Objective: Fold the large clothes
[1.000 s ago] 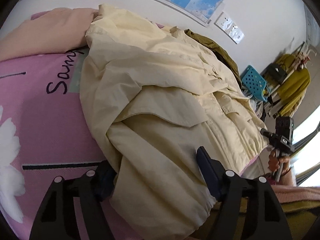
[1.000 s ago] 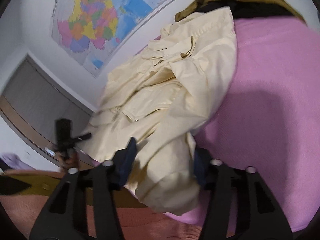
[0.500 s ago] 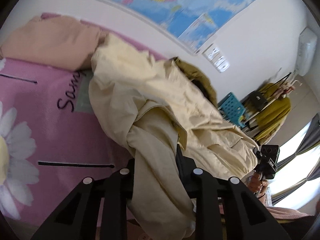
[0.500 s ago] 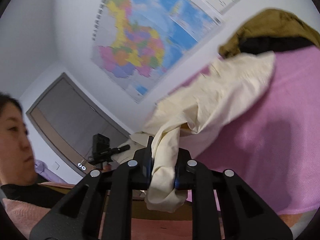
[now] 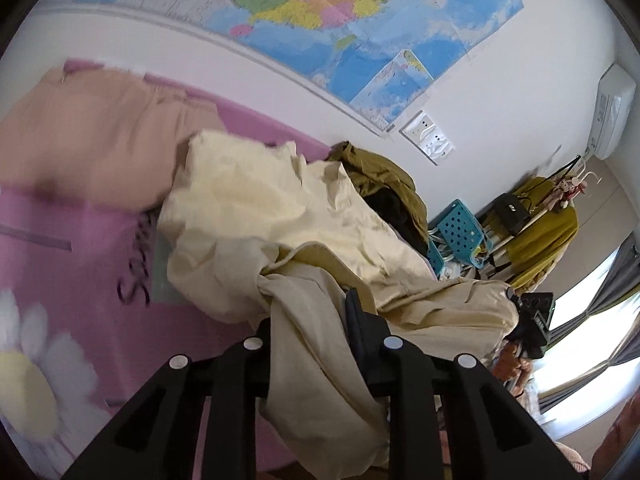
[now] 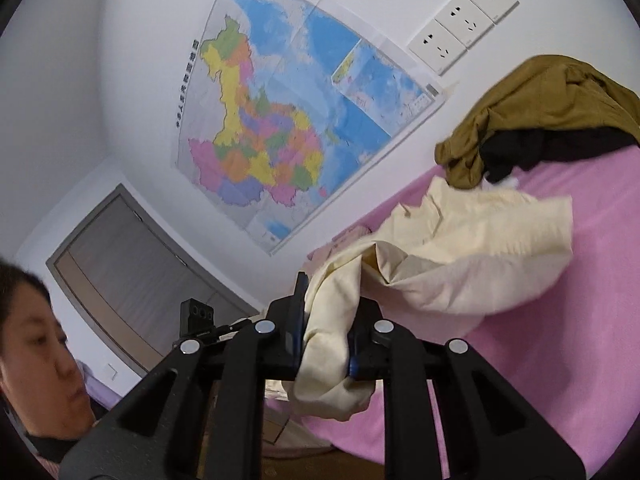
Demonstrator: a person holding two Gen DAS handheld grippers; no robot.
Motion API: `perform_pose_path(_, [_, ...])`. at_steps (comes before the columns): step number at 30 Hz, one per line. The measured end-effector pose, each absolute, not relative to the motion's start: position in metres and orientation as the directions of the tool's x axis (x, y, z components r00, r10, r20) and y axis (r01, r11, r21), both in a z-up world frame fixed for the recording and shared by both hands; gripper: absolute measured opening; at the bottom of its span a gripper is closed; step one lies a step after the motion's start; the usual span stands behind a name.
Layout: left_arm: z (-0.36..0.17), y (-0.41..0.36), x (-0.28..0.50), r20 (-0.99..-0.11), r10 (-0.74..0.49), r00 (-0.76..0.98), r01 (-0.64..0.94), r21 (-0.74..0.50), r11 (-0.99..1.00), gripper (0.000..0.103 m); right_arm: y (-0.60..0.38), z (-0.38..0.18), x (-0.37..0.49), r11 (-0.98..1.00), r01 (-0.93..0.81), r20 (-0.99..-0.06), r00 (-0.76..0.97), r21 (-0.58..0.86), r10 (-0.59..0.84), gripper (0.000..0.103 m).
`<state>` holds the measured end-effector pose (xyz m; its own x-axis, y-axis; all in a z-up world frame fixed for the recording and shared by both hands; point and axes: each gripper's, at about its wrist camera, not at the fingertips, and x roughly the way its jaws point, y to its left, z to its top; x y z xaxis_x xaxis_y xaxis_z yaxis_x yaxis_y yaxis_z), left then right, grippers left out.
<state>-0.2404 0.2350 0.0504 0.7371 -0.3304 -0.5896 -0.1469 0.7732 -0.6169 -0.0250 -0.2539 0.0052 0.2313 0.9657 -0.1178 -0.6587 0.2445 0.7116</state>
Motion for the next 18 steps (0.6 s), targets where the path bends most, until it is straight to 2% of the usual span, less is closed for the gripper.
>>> perform_pose_path(10, [0.083, 0.263, -0.165, -0.638, -0.285, 0.715, -0.175, -0.559, 0.811, 0.022, -0.221, 0.036, 0.053, 0.293, -0.608, -0.155, 0.27, 0.738, 0.95, 0.017])
perform_pose_path(18, [0.078, 0.287, -0.096, -0.704, -0.247, 0.666, -0.254, -0.526, 0.812, 0.022, -0.191, 0.031, 0.121, 0.353, -0.523, -0.225, 0.294, 0.776, 0.929, 0.019])
